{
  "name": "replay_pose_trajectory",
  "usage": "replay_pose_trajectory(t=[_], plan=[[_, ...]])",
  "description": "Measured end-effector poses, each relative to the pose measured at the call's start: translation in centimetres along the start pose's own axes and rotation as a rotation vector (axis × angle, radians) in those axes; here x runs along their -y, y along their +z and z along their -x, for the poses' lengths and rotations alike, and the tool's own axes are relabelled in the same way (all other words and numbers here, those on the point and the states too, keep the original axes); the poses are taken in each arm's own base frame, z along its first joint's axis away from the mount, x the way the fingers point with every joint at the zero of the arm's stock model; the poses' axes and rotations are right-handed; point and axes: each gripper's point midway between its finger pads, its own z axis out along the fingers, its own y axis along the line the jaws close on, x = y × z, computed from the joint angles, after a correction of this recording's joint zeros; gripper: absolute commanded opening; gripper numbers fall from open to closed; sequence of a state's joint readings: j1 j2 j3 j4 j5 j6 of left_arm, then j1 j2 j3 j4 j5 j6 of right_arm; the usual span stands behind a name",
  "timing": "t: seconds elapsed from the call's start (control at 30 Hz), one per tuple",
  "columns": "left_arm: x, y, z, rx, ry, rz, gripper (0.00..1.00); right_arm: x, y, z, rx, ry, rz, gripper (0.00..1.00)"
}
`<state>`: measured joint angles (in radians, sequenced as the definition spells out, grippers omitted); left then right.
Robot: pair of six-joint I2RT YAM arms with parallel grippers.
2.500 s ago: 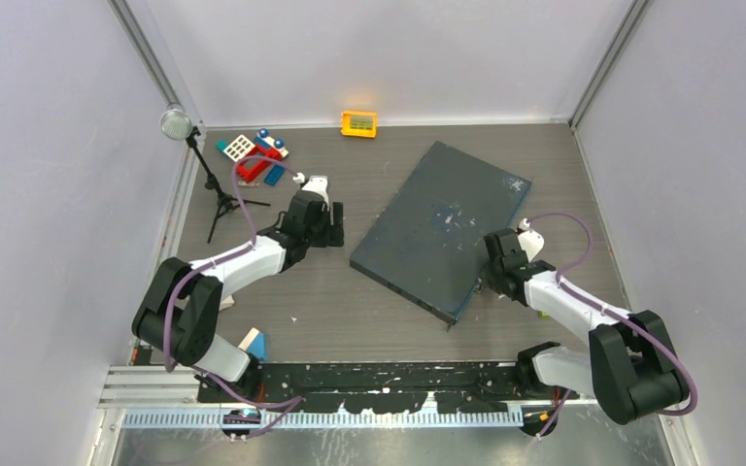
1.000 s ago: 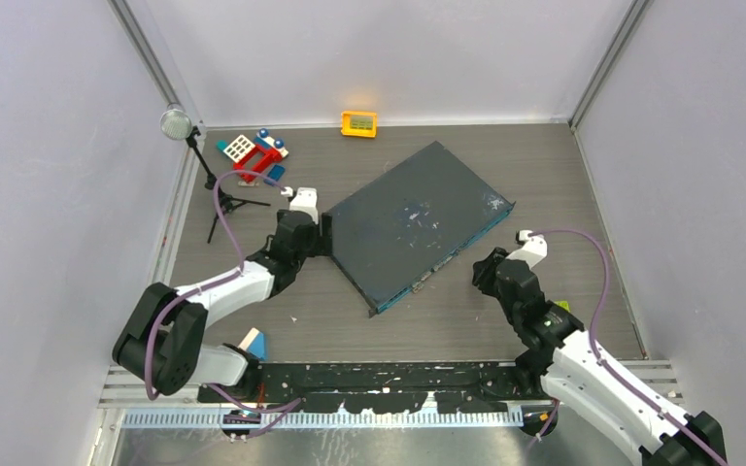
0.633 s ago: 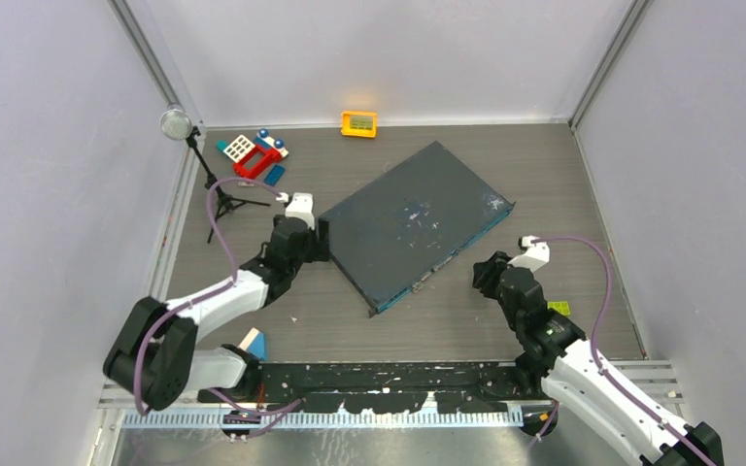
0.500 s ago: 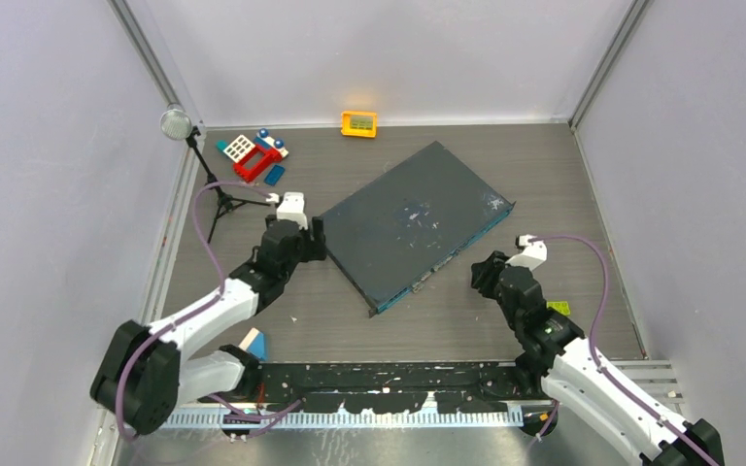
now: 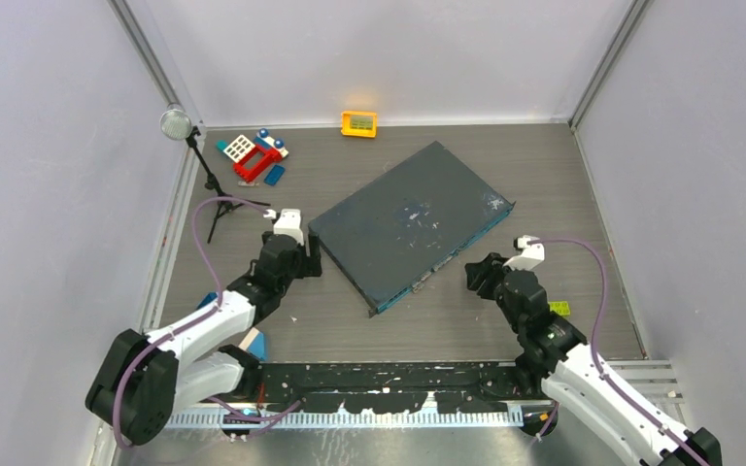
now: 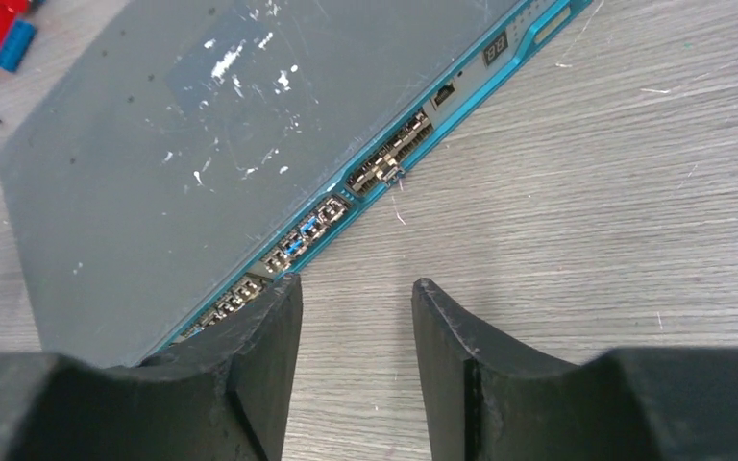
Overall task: Insert the plug into the switch port
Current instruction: Pick up the plug from the corner of the board.
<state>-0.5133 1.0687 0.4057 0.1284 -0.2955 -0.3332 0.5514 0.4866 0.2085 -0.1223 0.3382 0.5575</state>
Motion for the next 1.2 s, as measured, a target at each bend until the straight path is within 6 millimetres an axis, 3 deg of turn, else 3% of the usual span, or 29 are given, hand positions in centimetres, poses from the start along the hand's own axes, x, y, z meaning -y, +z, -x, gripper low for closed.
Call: replay_pose_trajectory(t=[0.17,0.43,0.6,0.8,0.93,1.07,1.2], plan=[[-0.1,-0.1,0.0,-0.001,0.001,0.002,0.73,-0.1,-0.5,0.5,0.057,0.021,0.036,0.59],[-0.4,-1.9,2.2,0.077,-0.051,0.006,0.75,0.0,-1.0,1.3,0.111,0.045,0.049,0.61],[-2.1,-4.8,1.4,0.035,-0.16,0.082,0.78,0.9,-0.5,0.7,0.089,0.047,-0.003,0.61],[-5.4,-10.7,3.2,0.041,-0.401,0.263,0.8,2.6,0.1,-1.0,0.025,0.037,-0.104,0.61],[-7.6,-14.5,3.1,0.035,-0.529,0.377,0.81,2.9,0.2,-1.1,0.008,0.042,-0.137,0.61],[-9.0,-16.1,1.6,-0.014,-0.553,0.472,0.81,3.0,0.0,-0.7,0.018,0.057,-0.149,0.61],[-9.8,-16.3,0.9,-0.057,-0.51,0.538,0.81,2.9,-0.2,-0.4,0.033,0.073,-0.144,0.61]])
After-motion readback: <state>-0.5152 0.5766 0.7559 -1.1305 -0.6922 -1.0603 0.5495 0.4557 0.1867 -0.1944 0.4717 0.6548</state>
